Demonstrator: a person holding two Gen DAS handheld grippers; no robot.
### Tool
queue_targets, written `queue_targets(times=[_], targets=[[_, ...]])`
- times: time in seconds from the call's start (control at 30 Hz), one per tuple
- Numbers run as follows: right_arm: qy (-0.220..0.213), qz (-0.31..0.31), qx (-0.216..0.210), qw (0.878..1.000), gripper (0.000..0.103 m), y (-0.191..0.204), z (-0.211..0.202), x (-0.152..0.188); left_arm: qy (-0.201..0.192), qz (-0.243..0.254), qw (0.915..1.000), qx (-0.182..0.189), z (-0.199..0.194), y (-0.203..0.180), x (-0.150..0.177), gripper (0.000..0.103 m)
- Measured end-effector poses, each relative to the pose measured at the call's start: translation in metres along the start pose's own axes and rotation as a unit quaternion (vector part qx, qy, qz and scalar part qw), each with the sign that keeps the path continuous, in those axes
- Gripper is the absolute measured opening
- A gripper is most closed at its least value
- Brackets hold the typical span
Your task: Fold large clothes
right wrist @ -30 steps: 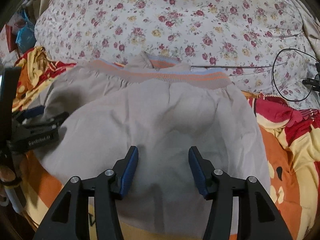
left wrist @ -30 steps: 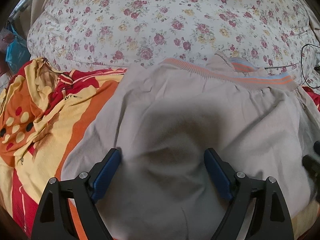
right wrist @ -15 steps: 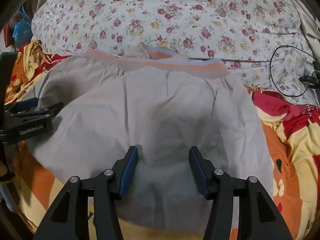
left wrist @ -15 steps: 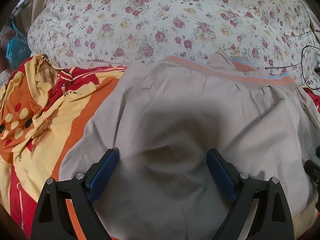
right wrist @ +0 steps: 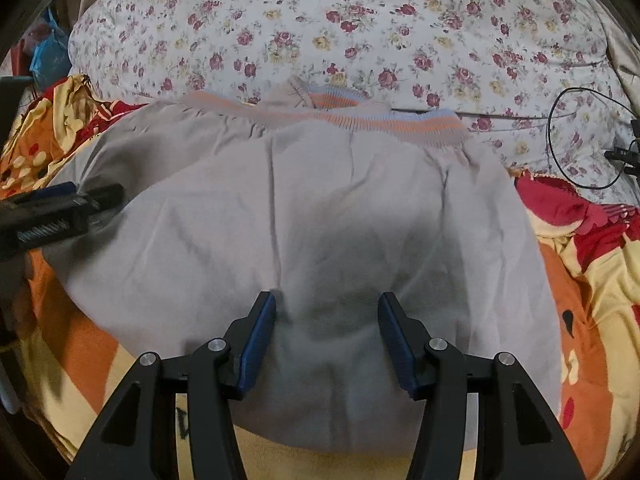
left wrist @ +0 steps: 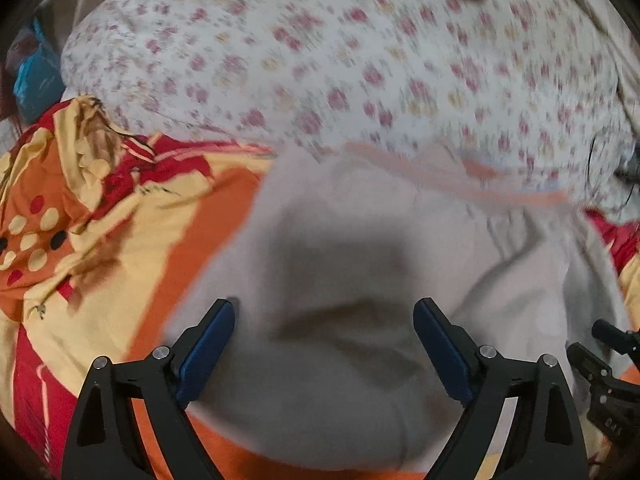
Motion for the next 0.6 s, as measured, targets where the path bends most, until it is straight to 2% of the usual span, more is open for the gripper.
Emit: queue_targets(times=[0.1, 0.2, 0.3, 0.4, 0.6], targets=[[-0.033, 0.011, -0.013, 0.999, 0.054, -0.001, -0.016, -0.015, -0.011, -0.032, 0.9992, 0.023, -0.008, 0.029, -0.013, 0.096], [-0.051, 0.022, -0.032, 0.998, 0.054, 0.001, -0.019, -0.038, 0.014, -0.057, 0.9975, 0.04, 0.003, 0.052, -0.019, 0.1], [-0.05, 0.027, -0.05, 0.997, 0.051, 0.007, -0.005, -0.052, 0.055, -0.072, 0.9936, 0.067, 0.028, 0.058, -0.018, 0.1], [-0.034, 0.035, -0.057, 0.997, 0.044, 0.007, 0.019, -0.061, 0.083, -0.068, 0.9919, 0.069, 0.055, 0.06, -0.016, 0.1], [-0.013, 0.046, -0.036, 0.998, 0.042, -0.006, 0.053, -0.056, 0.089, -0.055, 0.991, 0.083, 0.084, 0.055, -0.024, 0.102]])
Point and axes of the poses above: each gripper's, at about its wrist camera, not at the fingertips, and z roughly the way its jaws point, y to its left, x to its underside, the point moved 8 cm from there along z, roughly the way its jaws point, and after that the axes turned 1 degree about z, right-handed, at the moved point
